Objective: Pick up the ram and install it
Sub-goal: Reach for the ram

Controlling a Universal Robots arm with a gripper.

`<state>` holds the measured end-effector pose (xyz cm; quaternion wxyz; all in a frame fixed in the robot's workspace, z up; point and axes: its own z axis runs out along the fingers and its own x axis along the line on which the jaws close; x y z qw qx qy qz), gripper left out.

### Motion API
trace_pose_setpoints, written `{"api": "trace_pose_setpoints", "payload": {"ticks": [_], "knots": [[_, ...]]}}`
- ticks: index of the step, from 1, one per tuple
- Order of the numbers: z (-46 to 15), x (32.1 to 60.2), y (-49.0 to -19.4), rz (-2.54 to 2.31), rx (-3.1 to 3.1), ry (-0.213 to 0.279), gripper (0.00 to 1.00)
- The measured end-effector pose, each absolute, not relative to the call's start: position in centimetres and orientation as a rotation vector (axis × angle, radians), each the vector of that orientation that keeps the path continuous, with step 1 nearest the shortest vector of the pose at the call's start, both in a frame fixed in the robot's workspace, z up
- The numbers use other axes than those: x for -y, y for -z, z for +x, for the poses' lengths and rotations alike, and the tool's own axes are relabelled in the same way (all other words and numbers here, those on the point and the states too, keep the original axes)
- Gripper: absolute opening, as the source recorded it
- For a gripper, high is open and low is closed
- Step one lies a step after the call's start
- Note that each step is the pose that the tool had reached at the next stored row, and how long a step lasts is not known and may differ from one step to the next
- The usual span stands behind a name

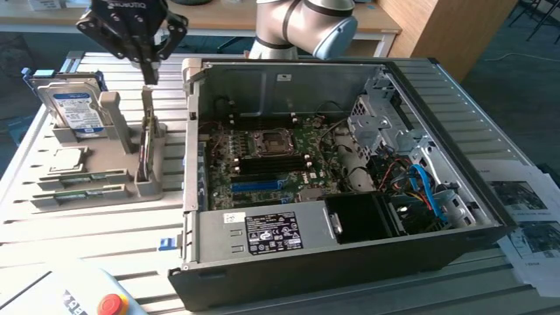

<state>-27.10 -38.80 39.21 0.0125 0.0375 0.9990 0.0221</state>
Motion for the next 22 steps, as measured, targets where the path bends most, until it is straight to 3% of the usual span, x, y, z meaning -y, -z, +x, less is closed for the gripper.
{"api": "trace_pose_setpoints", "payload": {"ticks": [22], "knots": [[-37.1,38.5,-39.2,0.117,-3.114,-0.069,0.1]]}}
